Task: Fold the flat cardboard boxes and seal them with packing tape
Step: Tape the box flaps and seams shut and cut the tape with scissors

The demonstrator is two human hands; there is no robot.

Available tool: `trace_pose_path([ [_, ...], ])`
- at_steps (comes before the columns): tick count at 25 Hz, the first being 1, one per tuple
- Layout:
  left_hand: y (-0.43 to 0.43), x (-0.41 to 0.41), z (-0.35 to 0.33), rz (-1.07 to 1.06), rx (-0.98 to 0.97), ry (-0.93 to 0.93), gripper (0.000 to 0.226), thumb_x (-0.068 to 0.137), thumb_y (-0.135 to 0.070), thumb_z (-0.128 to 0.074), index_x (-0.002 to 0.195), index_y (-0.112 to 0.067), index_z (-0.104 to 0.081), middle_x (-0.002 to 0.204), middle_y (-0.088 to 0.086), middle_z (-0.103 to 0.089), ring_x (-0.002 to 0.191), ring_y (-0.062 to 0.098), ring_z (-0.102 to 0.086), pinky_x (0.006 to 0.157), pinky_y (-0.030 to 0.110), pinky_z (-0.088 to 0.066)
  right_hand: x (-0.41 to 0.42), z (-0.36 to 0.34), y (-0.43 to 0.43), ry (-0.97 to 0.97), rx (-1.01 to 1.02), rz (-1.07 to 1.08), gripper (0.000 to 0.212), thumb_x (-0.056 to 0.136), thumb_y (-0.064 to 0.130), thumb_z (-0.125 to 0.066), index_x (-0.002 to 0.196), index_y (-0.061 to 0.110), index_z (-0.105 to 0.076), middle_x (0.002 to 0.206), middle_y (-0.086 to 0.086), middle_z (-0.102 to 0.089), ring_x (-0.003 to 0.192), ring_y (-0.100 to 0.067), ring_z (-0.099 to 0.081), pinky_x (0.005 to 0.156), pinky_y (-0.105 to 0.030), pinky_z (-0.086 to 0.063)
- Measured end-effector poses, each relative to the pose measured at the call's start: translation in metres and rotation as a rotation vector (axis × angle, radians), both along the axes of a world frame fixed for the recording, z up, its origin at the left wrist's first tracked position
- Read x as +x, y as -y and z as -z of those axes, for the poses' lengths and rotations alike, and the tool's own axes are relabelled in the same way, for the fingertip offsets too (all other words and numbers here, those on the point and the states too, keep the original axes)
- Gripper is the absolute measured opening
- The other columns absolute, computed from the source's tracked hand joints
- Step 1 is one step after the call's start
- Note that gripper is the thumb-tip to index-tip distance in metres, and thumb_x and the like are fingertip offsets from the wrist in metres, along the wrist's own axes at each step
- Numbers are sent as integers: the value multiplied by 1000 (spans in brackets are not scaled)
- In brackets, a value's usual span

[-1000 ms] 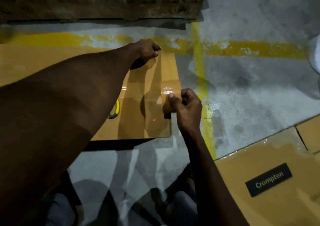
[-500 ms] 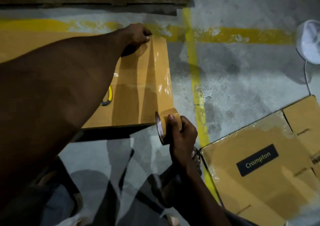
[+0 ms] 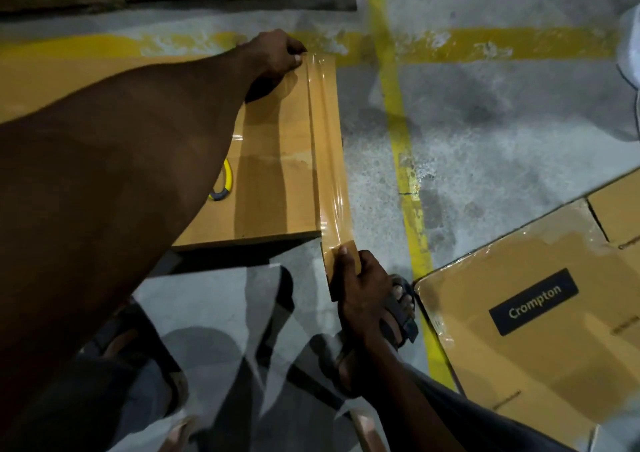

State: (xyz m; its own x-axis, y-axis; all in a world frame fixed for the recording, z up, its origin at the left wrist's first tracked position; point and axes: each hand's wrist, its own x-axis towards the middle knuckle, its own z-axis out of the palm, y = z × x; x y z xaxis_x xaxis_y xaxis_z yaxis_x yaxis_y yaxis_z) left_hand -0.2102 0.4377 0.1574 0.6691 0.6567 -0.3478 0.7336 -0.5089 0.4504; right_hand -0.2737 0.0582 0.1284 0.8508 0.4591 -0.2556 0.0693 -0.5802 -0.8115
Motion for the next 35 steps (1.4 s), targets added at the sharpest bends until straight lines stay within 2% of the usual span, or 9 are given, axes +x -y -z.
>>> trace_pose_path([
  [2, -2, -2, 4, 5, 14, 21, 39, 101, -27, -47, 139, -21, -51, 140, 12, -53, 127, 31, -48, 106, 42, -36, 1, 7, -1, -26, 4, 7, 48, 87, 61, -47, 60, 21, -48, 51, 3, -50, 50, -8, -48, 52, -32, -38],
  [5, 0, -9, 16, -5, 97, 143, 38, 96, -28, -54, 133, -30, -56, 135, 6, -56, 126, 27, -49, 109, 43, -35, 2, 17, -3, -74, -19, 5, 45, 93, 48, -56, 58, 22, -44, 52, 3, -51, 52, -6, -48, 52, -24, -37],
  [7, 7, -12, 21, 36, 220, 165, 47, 96, -27, -49, 142, -28, -44, 147, 7, -42, 135, 28, -39, 111, 44, -31, 2, 20, -5, -109, -7, 10, 45, 96, 39, -60, 58, 20, -44, 53, 0, -53, 54, -10, -51, 54, -21, -38],
  [11, 52, -17, 20, 504, 512, -126, 63, 99, -40, -23, 153, -9, -12, 162, 12, -5, 148, 35, -7, 112, 63, -13, 6, 24, -7, -167, 42, -7, 45, 95, 31, -62, 58, 18, -41, 53, 5, -42, 50, -5, -41, 51, -17, -32],
  [19, 179, -103, 21, 711, 435, -82, 73, 97, -51, -6, 153, -6, 6, 161, 15, 12, 148, 31, 11, 118, 55, -4, 19, 19, -7, -236, -15, -95, 39, 96, 31, -61, 71, 3, -52, 61, -3, -49, 56, -11, -43, 53, -26, -31],
  [23, 215, -156, 26, 817, 467, -19, 71, 100, -48, -25, 155, -11, 0, 162, 11, 8, 148, 34, 8, 116, 59, -8, 24, 10, -1, -213, -28, -170, 24, 96, 29, -62, 80, 11, -58, 69, 1, -57, 64, -8, -50, 54, -18, -34],
  [27, 244, -187, 20, 895, 488, -87, 89, 90, -45, -50, 154, -17, 5, 162, 10, 10, 147, 41, 8, 113, 63, -13, 39, 1, 6, -67, -33, -185, 25, 92, 28, -64, 111, 10, -61, 98, -9, -65, 93, -24, -61, 73, -25, -39],
  [31, 262, -217, 12, 795, 530, -160, 73, 86, -39, -32, 152, -12, -22, 162, 13, -1, 147, 41, -1, 114, 62, -13, 49, -20, -17, 257, -132, -220, 48, 88, 45, -49, 124, 14, -58, 120, -11, -57, 114, -31, -53, 97, -44, -41],
  [35, 258, -274, 16, 612, 480, -176, 74, 81, -35, -26, 150, -8, -29, 160, 19, -13, 147, 37, -12, 114, 61, -16, 29, -41, -86, 498, -67, -470, 45, 89, 41, -45, 123, 15, -60, 121, -13, -56, 110, -33, -52, 93, -44, -44],
])
